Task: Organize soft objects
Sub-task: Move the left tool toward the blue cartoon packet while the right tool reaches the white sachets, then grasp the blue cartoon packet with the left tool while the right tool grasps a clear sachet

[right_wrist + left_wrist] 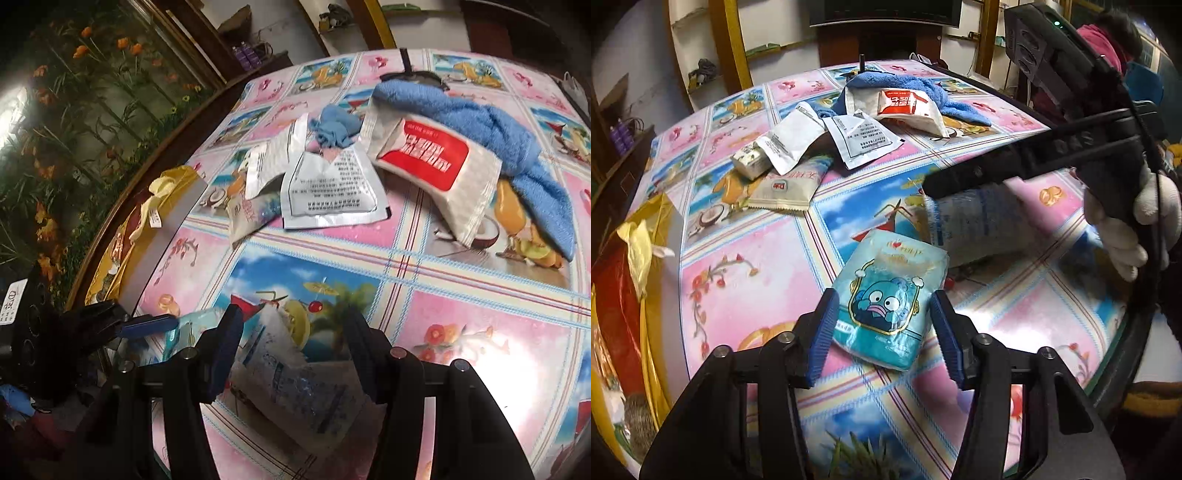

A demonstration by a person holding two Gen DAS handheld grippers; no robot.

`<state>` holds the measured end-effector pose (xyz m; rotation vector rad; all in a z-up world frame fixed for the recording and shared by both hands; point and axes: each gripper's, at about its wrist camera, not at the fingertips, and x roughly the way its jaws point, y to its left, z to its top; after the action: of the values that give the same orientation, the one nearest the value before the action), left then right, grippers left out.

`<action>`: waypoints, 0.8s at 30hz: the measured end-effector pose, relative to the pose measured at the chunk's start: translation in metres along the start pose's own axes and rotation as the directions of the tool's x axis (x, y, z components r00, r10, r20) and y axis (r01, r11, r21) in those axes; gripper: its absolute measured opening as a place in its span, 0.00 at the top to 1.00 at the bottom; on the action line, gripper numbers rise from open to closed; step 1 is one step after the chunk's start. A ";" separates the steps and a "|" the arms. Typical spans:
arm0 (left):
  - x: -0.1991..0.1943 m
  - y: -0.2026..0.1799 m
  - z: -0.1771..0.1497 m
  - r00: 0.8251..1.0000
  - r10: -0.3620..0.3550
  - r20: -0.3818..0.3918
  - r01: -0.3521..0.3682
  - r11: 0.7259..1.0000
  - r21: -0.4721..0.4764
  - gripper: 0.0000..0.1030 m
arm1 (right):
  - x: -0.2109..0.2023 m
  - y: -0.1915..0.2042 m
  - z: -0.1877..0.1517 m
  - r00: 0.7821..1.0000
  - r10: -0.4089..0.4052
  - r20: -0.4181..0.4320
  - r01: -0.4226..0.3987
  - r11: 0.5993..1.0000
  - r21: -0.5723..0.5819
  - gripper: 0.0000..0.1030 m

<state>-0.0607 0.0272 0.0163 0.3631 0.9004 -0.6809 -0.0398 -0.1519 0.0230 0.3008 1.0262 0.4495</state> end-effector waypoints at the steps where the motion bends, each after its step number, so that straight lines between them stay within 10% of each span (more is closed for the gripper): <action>1: 0.001 0.000 0.001 1.000 -0.005 -0.002 0.005 1.000 0.000 0.40 | 0.001 0.000 -0.002 1.000 0.026 -0.016 -0.026 1.000 -0.005 0.45; 12: 0.016 -0.001 0.015 0.996 0.085 -0.017 -0.084 0.995 0.053 0.40 | -0.001 0.027 -0.026 0.994 -0.065 -0.083 0.044 0.973 -0.225 0.45; 20: 0.029 0.011 0.023 0.998 0.061 -0.016 -0.062 0.996 -0.057 0.29 | 0.009 0.054 -0.044 0.965 -0.262 -0.007 0.243 0.906 -0.345 0.45; 24: 0.026 0.013 0.024 0.999 0.033 -0.018 -0.035 0.994 -0.104 0.54 | 0.006 0.061 -0.055 0.955 -0.296 0.025 0.284 0.885 -0.368 0.53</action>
<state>-0.0268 0.0135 0.0092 0.2902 0.9397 -0.5979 -0.0984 -0.0937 0.0183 -0.1975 0.9757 0.3651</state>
